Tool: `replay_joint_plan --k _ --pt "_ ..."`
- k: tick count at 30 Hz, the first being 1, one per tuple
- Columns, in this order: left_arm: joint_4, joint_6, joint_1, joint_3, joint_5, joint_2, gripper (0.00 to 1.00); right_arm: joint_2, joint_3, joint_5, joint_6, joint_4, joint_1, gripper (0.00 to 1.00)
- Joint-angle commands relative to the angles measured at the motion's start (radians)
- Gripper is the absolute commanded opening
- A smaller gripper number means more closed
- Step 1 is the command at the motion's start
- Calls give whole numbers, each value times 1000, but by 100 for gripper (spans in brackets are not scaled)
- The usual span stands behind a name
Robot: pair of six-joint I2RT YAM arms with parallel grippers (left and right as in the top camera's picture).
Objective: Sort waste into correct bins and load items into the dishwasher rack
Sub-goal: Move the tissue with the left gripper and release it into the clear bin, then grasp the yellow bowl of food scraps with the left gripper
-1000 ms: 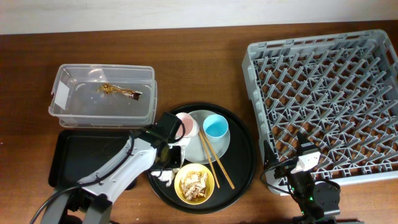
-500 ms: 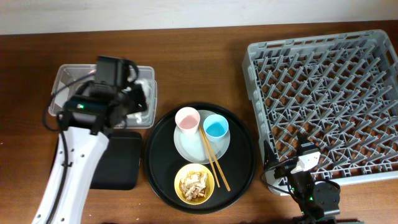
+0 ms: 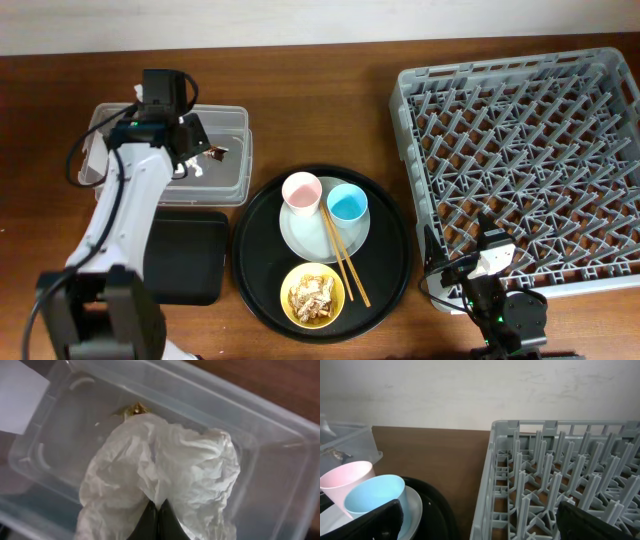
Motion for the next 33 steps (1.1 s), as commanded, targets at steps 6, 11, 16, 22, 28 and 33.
replay_joint_plan --k 6,11,16,22,28,33 --pt "13 16 6 10 -11 11 80 -7 -5 2 -3 -5 7 99" --pt "-104 16 -10 58 339 -101 60 -7 -5 2 -3 -5 7 99" --pt "-338 49 -168 57 405 -209 13 -7 -5 2 -3 -5 7 99" --pt "-529 56 -432 -21 401 -208 0 -7 -5 2 -3 -5 7 99" --pt "-491 -33 -699 -151 443 -208 5 -7 -5 2 -3 -5 7 99" --pt "-374 -50 -903 -232 439 -208 11 -7 -5 2 -3 -5 7 99"
